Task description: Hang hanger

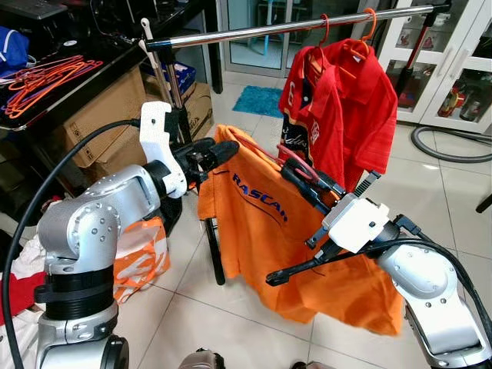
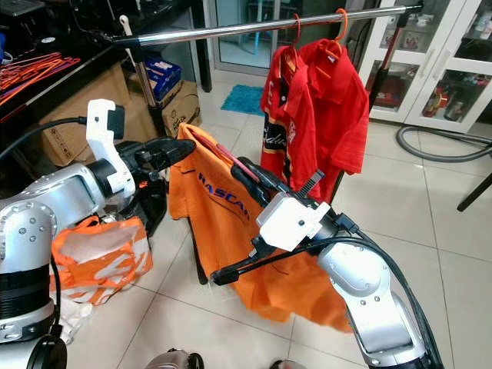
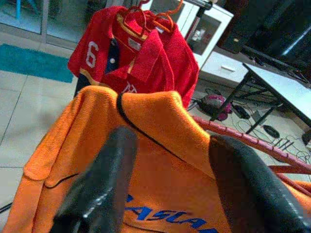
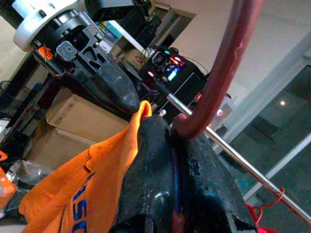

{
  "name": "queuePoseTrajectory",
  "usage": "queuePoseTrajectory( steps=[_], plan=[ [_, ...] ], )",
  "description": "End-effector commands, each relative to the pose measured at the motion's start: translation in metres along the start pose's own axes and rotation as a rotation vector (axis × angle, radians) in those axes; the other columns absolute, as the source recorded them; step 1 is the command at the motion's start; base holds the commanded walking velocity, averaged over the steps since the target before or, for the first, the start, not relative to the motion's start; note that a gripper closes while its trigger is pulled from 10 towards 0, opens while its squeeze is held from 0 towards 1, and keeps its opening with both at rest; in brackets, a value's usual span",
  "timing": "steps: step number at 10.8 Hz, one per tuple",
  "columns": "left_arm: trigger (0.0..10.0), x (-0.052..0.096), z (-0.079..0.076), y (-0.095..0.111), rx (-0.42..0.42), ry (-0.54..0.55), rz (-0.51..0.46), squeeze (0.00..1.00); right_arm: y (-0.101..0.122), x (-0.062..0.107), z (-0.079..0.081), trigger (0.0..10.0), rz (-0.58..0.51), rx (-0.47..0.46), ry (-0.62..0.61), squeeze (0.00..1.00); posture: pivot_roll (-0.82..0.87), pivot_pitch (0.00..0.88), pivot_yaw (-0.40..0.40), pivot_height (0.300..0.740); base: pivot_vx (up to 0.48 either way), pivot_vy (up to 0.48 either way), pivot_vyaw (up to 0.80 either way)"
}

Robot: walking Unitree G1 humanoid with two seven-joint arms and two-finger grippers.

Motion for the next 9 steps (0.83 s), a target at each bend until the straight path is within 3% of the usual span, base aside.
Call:
queuePoseTrajectory(
  steps=[1,2,3,6,8,9],
  plan=[
    [9.6,0.000,-0.003,0.005,-0.021,-0.013,-0.011,0.00,0.010,-0.004,-0.009,10.0,-0.051,0.035,-0.029,0.00,-0.01,0.041,0.083,0.740,0.000,0.000,0.00],
    [10.0,-0.001,-0.006,0.003,-0.007,-0.035,-0.008,0.00,0.009,-0.004,-0.007,10.0,-0.050,0.035,-0.025,0.00,-0.01,0.039,0.082,0.740,0.000,0.000,0.00],
    [10.0,-0.003,-0.006,-0.002,-0.013,-0.032,0.011,1.00,0.010,-0.005,-0.006,10.0,-0.055,0.037,-0.017,0.00,-0.01,0.042,0.081,0.740,0.000,0.000,0.00],
    [10.0,-0.010,0.001,-0.004,-0.043,0.026,0.018,1.00,0.014,-0.008,-0.005,10.0,-0.067,0.029,-0.015,0.00,-0.01,0.047,0.089,0.740,0.000,0.000,0.00],
    [10.0,-0.015,0.014,-0.006,-0.079,0.105,0.022,1.00,0.020,-0.009,-0.003,10.0,-0.083,0.025,-0.012,0.00,-0.02,0.048,0.097,0.740,0.000,0.000,0.00],
    [10.0,-0.016,0.016,-0.005,-0.078,0.114,0.020,0.22,0.022,-0.009,-0.002,10.0,-0.088,0.026,-0.007,0.00,-0.02,0.048,0.097,0.740,0.000,0.000,0.00]
  ],
)
Point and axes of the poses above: a point about 5 cm out from each wrist's last joint towards the gripper, its own x axis pointing back from the gripper into the wrist, its own y axis along the axis of the wrist's last joint, z = x × y, the point moved 6 cm from there along -x, pointing out of the wrist towards the gripper, and after that the axes turned 12 degrees about x, right-handed, at the moved point
